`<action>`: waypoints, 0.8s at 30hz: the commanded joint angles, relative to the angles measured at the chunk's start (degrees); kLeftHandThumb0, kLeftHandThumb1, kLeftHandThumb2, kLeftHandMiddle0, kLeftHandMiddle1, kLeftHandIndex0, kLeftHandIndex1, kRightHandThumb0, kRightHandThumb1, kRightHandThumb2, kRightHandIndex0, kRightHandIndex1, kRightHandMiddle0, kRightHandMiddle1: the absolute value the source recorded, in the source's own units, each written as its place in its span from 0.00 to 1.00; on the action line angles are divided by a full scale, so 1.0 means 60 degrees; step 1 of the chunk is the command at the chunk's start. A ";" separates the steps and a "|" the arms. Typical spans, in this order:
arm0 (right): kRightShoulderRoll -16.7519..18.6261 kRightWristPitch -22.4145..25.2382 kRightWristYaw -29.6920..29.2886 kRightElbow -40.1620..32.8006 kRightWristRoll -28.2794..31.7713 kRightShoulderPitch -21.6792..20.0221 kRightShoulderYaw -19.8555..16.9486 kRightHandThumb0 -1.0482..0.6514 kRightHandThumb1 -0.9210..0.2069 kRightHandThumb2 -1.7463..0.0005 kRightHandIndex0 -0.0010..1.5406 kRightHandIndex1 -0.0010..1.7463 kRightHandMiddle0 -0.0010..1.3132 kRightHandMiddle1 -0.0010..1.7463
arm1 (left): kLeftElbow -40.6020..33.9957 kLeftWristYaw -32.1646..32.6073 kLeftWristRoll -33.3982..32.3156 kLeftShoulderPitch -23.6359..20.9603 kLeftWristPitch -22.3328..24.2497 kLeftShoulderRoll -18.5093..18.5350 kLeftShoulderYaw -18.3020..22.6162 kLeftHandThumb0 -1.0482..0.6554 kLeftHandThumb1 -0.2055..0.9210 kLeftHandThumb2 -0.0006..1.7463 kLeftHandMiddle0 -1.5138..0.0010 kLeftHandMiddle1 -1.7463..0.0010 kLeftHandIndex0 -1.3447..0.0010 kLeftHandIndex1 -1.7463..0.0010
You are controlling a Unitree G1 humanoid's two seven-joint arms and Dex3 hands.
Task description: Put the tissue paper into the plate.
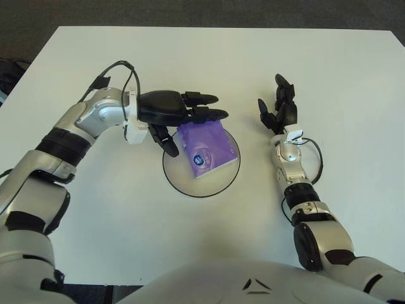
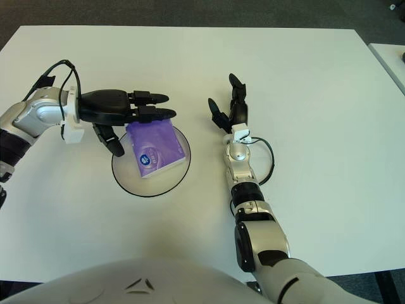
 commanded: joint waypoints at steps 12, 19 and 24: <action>0.0076 0.0011 -0.0170 0.1105 -0.0286 0.1564 0.0133 0.25 0.01 0.79 0.24 0.01 0.00 0.29 | -0.1129 -0.1557 0.0361 0.0085 0.0414 0.0294 0.0835 0.28 0.84 0.04 1.00 1.00 1.00 1.00; 0.0090 0.0015 -0.0222 0.1119 -0.0308 0.1538 0.0165 0.25 0.00 0.79 0.24 0.01 0.00 0.29 | -0.1042 -0.1196 0.0803 0.0258 0.0070 0.0046 0.1249 0.46 0.44 0.58 1.00 1.00 1.00 1.00; 0.0096 0.0019 -0.0232 0.1107 -0.0307 0.1534 0.0186 0.25 0.00 0.80 0.25 0.01 0.00 0.29 | -0.0935 -0.1277 0.0790 0.0181 0.0002 0.0003 0.1336 0.52 0.39 0.70 1.00 1.00 1.00 1.00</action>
